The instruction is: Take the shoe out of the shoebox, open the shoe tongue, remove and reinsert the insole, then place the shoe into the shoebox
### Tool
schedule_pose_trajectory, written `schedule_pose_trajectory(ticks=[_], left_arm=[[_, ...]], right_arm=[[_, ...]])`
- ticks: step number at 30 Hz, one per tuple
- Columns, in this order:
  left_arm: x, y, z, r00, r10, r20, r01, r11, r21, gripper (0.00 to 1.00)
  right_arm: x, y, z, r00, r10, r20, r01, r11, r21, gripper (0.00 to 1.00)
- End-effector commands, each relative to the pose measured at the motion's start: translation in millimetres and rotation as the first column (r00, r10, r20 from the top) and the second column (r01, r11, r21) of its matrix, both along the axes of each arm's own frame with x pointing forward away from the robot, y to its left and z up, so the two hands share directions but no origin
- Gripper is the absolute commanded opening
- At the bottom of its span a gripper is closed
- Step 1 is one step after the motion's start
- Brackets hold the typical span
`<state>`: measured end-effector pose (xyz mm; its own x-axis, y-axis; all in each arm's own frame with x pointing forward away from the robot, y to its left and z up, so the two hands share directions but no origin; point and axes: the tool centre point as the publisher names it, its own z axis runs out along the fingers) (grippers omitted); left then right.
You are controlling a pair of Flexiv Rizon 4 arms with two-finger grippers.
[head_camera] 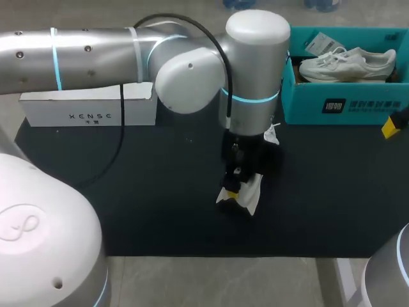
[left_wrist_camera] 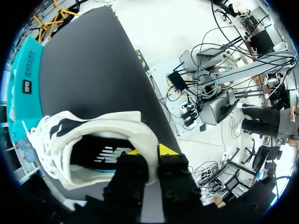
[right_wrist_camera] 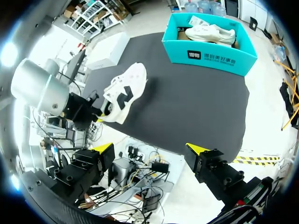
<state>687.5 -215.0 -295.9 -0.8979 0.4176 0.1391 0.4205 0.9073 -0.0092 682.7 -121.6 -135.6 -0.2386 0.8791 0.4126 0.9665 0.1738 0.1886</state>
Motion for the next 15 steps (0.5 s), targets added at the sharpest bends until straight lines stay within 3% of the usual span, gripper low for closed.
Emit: schedule_pose_trajectory(ticks=[1,6,15], left_arm=[[-5.8,7.0,62.0,0.998,0.001,0.07,0.0,1.0,-0.02,0.0],[-7.6,3.4,84.0,0.993,0.001,0.117,0.003,1.0,-0.029,0.0],[-4.7,1.1,83.4,0.994,0.03,0.105,-0.028,0.999,-0.022,0.0]], right_arm=[[1.6,0.2,-0.2,1.0,0.001,-0.003,-0.001,1.0,-0.001,1.0],[1.6,0.2,-0.2,1.0,0.001,-0.003,-0.001,1.0,-0.001,1.0],[1.6,0.2,-0.2,1.0,0.001,-0.003,-0.001,1.0,-0.001,1.0]])
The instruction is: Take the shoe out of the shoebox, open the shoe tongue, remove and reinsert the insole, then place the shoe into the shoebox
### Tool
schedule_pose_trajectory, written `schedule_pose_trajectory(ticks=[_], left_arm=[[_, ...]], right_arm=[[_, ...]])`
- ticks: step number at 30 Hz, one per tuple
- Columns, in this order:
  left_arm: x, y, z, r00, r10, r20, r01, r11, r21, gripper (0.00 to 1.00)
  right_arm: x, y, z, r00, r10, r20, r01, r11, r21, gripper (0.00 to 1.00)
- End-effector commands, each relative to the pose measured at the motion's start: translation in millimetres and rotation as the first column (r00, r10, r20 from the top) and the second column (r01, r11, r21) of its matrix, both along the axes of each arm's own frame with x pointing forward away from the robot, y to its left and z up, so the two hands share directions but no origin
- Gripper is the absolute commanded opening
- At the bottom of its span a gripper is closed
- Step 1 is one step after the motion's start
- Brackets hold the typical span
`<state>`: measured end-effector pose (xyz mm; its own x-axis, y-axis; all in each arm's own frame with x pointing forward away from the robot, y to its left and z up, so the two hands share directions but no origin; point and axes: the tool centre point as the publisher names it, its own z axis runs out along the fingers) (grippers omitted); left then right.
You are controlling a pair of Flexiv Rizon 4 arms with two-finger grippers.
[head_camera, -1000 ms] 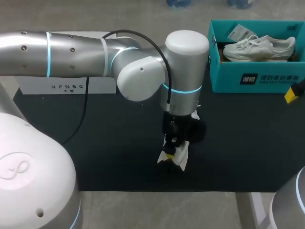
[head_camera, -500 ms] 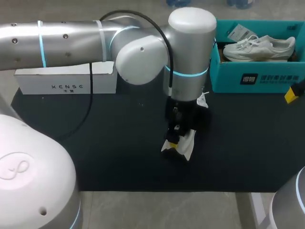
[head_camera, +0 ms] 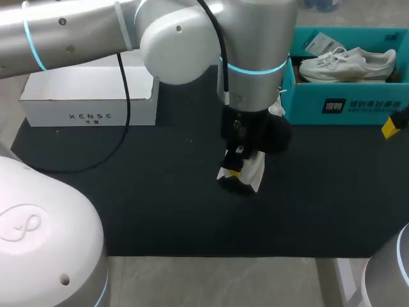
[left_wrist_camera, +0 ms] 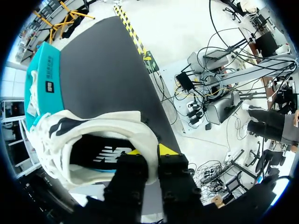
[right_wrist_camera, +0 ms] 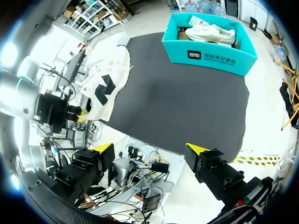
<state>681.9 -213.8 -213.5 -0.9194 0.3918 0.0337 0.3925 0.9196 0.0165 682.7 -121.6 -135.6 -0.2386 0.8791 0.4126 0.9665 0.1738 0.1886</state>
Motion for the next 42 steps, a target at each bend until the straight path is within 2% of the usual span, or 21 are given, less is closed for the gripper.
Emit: schedule_pose_trajectory(ticks=[1,10,12,20,21,23,24,26,27,28,33,34,36,42], left_arm=[[1.0,-0.1,1.0,1.0,-0.001,-0.001,0.001,1.0,-0.001,0.0],[1.0,-0.1,1.0,1.0,-0.001,-0.001,0.001,1.0,-0.001,0.0],[16.9,10.2,2.3,1.0,0.026,0.009,-0.026,1.0,0.009,0.0],[90.2,68.1,11.1,0.992,0.128,0.008,-0.128,0.991,0.048,0.0],[97.0,74.6,11.8,0.995,0.098,-0.009,-0.097,0.994,0.051,0.0],[112.7,91.4,13.6,0.991,0.132,-0.004,-0.132,0.99,0.055,0.0],[120.6,99.1,14.2,0.996,0.087,-0.033,-0.085,0.995,0.054,0.0],[139.4,116.8,14.6,0.993,0.116,-0.032,-0.114,0.992,0.052,0.0],[147.0,125.6,14.4,0.996,0.067,-0.053,-0.064,0.997,0.049,0.0],[155.8,134.6,13.5,0.993,0.106,-0.046,-0.103,0.993,0.06,0.0],[186.5,182.8,11.4,0.997,0.076,-0.001,-0.076,0.995,0.062,0.0],[194.5,193.0,9.9,0.993,0.122,-0.002,-0.121,0.989,0.081,0.0],[206.2,213.6,8.2,0.995,0.1,0.0,-0.099,0.992,0.08,0.0],[235.4,277.5,10.2,0.983,0.181,-0.03,-0.178,0.981,0.078,0.0]], right_arm=[[1.6,0.2,-0.2,1.0,0.001,-0.003,-0.001,1.0,-0.001,1.0],[1.6,0.2,-0.2,1.0,0.001,-0.003,-0.001,1.0,-0.001,1.0],[1.6,0.2,-0.2,1.0,0.001,-0.003,-0.001,1.0,-0.001,1.0],[1.6,0.2,-0.2,1.0,0.001,-0.003,-0.001,1.0,-0.001,1.0],[1.6,0.2,-0.2,1.0,0.001,-0.003,-0.001,1.0,-0.001,1.0],[1.6,0.2,-0.2,1.0,0.001,-0.003,-0.001,1.0,-0.001,1.0],[1.6,0.2,-0.2,1.0,0.001,-0.003,-0.001,1.0,-0.001,1.0],[1.6,0.2,-0.2,1.0,0.001,-0.003,-0.001,1.0,-0.001,1.0],[1.6,0.2,-0.2,1.0,0.001,-0.003,-0.001,1.0,-0.001,1.0],[1.6,0.2,-0.2,1.0,0.001,-0.003,-0.001,1.0,-0.001,1.0],[1.6,0.2,-0.2,1.0,0.001,-0.003,-0.001,1.0,-0.001,1.0],[1.6,0.2,-0.2,1.0,0.001,-0.003,-0.001,1.0,-0.001,1.0],[1.6,0.2,-0.2,1.0,0.001,-0.003,-0.001,1.0,-0.001,1.0],[1.6,0.2,-0.2,1.0,0.001,-0.003,-0.001,1.0,-0.001,1.0]])
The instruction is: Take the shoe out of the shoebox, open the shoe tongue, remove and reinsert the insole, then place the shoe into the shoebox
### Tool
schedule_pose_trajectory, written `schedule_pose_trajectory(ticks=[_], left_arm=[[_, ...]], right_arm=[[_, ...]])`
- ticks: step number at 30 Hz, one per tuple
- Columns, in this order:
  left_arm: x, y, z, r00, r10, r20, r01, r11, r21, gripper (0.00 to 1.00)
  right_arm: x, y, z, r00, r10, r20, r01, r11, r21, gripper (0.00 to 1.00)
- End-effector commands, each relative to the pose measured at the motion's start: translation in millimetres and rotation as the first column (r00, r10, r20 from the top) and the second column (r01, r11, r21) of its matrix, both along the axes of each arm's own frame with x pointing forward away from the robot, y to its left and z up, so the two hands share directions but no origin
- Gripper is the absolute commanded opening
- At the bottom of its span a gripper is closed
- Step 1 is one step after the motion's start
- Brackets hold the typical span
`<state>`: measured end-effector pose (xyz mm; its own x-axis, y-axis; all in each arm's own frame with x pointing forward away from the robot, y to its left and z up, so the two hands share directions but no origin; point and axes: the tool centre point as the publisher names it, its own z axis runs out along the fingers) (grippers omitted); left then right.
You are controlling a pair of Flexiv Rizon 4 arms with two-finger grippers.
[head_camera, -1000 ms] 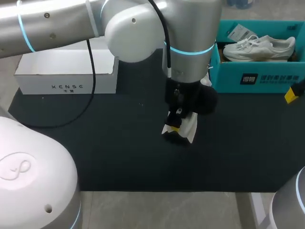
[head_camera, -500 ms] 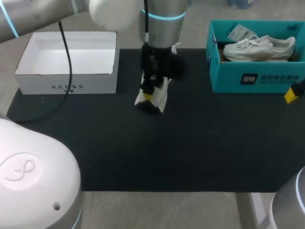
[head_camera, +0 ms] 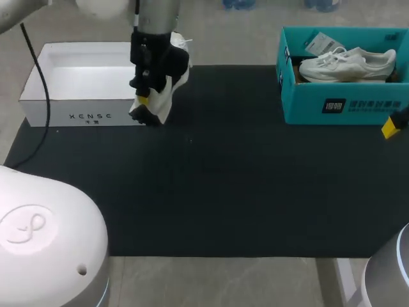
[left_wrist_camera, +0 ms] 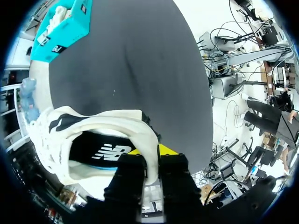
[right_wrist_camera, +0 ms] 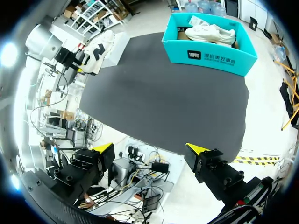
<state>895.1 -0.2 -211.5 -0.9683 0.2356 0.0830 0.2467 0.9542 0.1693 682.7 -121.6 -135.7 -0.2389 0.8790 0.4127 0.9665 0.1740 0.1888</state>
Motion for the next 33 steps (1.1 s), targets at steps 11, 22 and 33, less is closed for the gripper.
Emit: schedule_pose_trajectory(ticks=[11,22,33], left_arm=[[52.0,148.9,8.6,0.986,0.156,-0.063,-0.162,0.981,-0.104,0.0],[53.4,147.1,9.2,0.977,0.209,-0.051,-0.212,0.974,-0.077,0.0],[53.4,147.1,9.2,0.977,0.209,-0.051,-0.212,0.974,-0.077,0.0]], right_arm=[[1.6,0.2,-0.1,1.0,0.001,-0.003,-0.001,1.0,-0.001,1.0],[1.6,0.2,-0.1,1.0,0.001,-0.003,-0.001,1.0,-0.001,1.0],[1.6,0.2,-0.1,1.0,0.001,-0.003,-0.001,1.0,-0.001,1.0]])
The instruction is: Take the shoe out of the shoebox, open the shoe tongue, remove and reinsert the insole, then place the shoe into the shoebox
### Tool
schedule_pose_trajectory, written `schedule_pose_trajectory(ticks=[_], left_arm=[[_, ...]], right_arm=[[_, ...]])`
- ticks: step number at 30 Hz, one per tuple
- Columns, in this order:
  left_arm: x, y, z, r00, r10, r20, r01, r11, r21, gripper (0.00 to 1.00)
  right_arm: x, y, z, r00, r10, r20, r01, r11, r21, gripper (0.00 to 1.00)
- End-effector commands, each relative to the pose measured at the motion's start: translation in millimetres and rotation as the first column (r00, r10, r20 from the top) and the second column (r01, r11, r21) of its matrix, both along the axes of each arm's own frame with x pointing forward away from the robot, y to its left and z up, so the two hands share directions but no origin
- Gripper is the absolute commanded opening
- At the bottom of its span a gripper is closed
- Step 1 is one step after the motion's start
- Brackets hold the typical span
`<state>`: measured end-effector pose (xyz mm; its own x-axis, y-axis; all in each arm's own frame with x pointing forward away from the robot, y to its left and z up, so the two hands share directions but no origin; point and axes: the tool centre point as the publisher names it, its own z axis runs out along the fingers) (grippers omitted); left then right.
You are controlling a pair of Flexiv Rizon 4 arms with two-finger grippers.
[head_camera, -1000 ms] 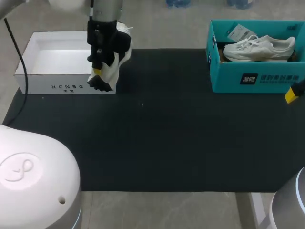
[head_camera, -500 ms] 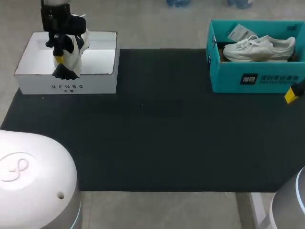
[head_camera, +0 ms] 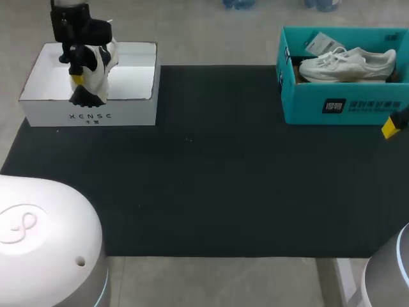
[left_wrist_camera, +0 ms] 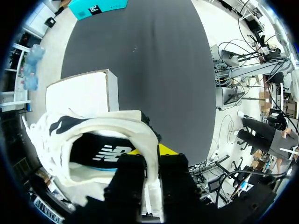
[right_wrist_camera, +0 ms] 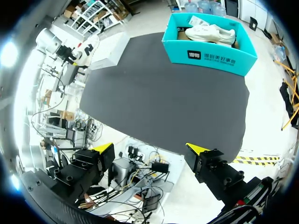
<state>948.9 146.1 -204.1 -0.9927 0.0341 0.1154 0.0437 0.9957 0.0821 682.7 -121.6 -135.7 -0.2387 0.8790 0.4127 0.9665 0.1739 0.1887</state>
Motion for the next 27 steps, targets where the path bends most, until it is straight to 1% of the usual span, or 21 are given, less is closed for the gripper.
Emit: schedule_pose_trajectory(ticks=[1,20,22,23,24,25,26,27], left_arm=[[-0.3,0.7,1.8,1.0,-0.001,0.002,0.001,1.0,0.001,0.0],[-0.3,0.7,1.8,1.0,-0.001,0.002,0.001,1.0,0.001,0.0],[0.0,5.1,4.8,0.993,-0.115,0.022,0.115,0.993,0.001,0.0],[1.0,8.5,7.0,0.982,-0.187,0.027,0.187,0.982,0.029,0.0],[3.3,13.5,9.0,0.972,-0.231,0.032,0.23,0.973,0.029,0.0],[5.5,18.4,11.0,0.951,-0.307,0.03,0.306,0.952,0.015,0.0],[6.4,22.5,12.9,0.916,-0.399,0.042,0.398,0.917,0.034,0.0],[7.4,26.6,14.0,0.898,-0.437,0.05,0.434,0.899,0.056,0.0]], right_arm=[[1.6,0.2,-0.1,1.0,0.001,-0.003,-0.001,1.0,-0.001,1.0],[1.6,0.2,-0.1,1.0,0.001,-0.003,-0.001,1.0,-0.001,1.0],[1.6,0.2,-0.1,1.0,0.001,-0.003,-0.001,1.0,-0.001,1.0],[1.6,0.2,-0.1,1.0,0.001,-0.003,-0.001,1.0,-0.001,1.0],[1.6,0.2,-0.1,1.0,0.001,-0.003,-0.001,1.0,-0.001,1.0],[1.6,0.2,-0.1,1.0,0.001,-0.003,-0.001,1.0,-0.001,1.0],[1.6,0.2,-0.1,1.0,0.001,-0.003,-0.001,1.0,-0.001,1.0],[1.6,0.2,-0.1,1.0,0.001,-0.003,-0.001,1.0,-0.001,1.0]])
